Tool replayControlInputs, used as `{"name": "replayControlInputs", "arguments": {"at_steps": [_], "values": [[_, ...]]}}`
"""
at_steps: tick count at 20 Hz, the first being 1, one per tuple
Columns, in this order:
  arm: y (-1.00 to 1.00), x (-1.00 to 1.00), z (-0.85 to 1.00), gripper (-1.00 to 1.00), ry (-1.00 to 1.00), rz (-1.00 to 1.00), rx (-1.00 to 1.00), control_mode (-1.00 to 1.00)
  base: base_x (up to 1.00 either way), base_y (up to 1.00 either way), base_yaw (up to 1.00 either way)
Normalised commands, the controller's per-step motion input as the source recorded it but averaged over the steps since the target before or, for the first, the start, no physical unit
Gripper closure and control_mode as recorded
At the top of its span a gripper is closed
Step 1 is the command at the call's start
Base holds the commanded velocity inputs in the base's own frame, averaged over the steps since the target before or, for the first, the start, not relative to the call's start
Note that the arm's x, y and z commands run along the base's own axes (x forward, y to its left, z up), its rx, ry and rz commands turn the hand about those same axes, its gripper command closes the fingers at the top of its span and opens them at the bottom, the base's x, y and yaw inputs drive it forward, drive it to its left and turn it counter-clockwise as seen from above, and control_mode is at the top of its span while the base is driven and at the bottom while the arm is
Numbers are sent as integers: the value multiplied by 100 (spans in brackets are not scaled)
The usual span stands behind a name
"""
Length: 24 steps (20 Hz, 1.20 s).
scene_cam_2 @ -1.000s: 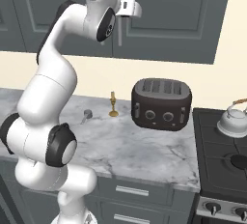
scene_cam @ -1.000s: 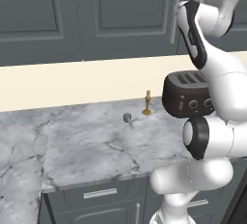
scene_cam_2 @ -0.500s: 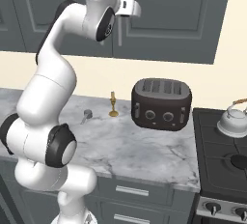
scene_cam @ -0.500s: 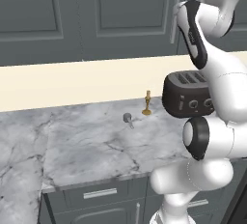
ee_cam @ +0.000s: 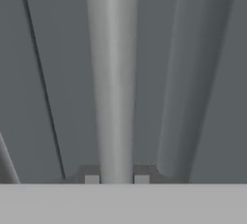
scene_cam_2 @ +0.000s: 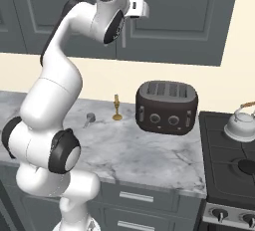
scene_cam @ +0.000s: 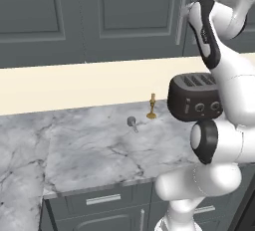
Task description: Pick the pan from the cabinet and place it on the stove. Then turn on the stove burner for the pan.
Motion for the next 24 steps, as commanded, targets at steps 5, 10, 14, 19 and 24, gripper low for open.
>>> {"name": "replayControlInputs", "arguments": {"at_steps": [5, 10, 14, 19, 24], "values": [[-46, -30, 10, 100, -3, 11, 0, -100, 0, 0, 0], [-55, -71, 14, 100, -3, 7, -1, -100, 0, 0, 0], [-48, -97, 12, 100, -6, 1, 0, -100, 0, 0, 0], [-51, -97, 2, 100, -9, 0, 0, -100, 0, 0, 0], [-66, -83, 0, 100, -6, 0, 0, -100, 0, 0, 0]]}}
